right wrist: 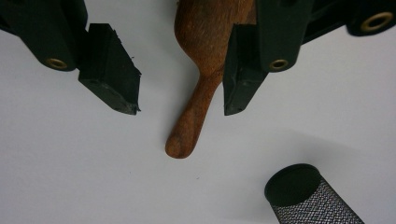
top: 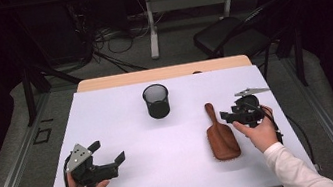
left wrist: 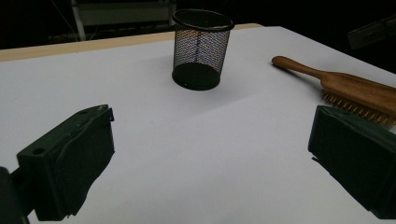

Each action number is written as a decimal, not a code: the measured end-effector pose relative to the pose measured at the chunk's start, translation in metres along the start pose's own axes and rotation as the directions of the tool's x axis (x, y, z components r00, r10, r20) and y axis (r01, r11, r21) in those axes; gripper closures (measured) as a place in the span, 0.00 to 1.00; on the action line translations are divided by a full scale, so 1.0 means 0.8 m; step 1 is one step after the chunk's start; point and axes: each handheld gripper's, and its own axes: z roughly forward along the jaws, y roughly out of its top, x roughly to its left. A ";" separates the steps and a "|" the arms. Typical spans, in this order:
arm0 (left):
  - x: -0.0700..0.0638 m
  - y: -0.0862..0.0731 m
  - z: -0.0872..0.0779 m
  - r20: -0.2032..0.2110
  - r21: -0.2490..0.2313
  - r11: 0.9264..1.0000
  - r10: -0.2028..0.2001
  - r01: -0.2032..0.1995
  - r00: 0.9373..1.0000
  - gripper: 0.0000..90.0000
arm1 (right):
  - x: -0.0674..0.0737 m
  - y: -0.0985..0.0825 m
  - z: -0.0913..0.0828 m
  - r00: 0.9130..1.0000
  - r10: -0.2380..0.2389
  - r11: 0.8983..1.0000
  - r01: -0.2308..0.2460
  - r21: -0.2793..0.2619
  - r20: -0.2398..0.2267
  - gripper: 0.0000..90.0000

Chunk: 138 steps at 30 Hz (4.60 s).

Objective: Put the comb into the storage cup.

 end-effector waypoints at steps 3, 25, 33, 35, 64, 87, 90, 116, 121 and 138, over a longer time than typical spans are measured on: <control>0.001 0.000 0.000 0.000 0.002 1.000 -0.001 0.001 1.000 0.00 | 0.002 0.003 0.003 1.000 -0.009 1.000 0.009 0.004 0.009 0.51; 0.002 -0.002 0.002 0.004 0.009 1.000 -0.001 0.001 1.000 0.01 | 0.021 0.028 0.039 0.999 0.006 0.998 -0.004 0.068 -0.035 0.68; 0.002 -0.002 0.003 0.006 0.012 1.000 -0.005 0.005 1.000 0.01 | 0.023 0.032 0.047 0.999 0.003 0.996 0.001 0.094 -0.039 0.79; 0.002 -0.002 0.003 0.007 0.012 1.000 -0.004 0.004 1.000 0.01 | 0.023 0.032 0.050 1.000 -0.001 0.995 0.004 0.100 -0.031 0.81; 0.003 -0.003 0.004 0.002 0.016 1.000 -0.004 0.004 1.000 0.01 | 0.039 0.027 0.092 0.999 -0.032 0.975 0.037 0.220 -0.025 1.00; 0.003 -0.003 0.004 0.004 0.019 1.000 -0.004 0.004 1.000 0.01 | 0.033 0.023 0.102 0.999 -0.037 0.966 0.031 0.257 0.017 1.00; 0.003 -0.003 0.004 0.003 0.021 1.000 -0.004 0.004 1.000 0.01 | 0.032 0.022 0.102 0.999 -0.036 0.964 0.026 0.265 0.032 1.00; 0.003 -0.004 0.004 0.002 0.021 1.000 -0.007 0.007 1.000 0.01 | 0.001 0.021 0.091 0.994 -0.016 0.957 -0.015 0.291 0.106 1.00; 0.004 -0.004 0.005 0.002 0.022 1.000 -0.008 0.008 1.000 0.01 | -0.003 0.020 0.088 0.995 -0.012 0.957 -0.019 0.291 0.103 1.00; 0.003 -0.004 0.005 0.000 0.023 1.000 -0.010 0.010 1.000 0.01 | -0.023 0.004 0.067 0.995 0.010 0.946 -0.043 0.322 0.104 1.00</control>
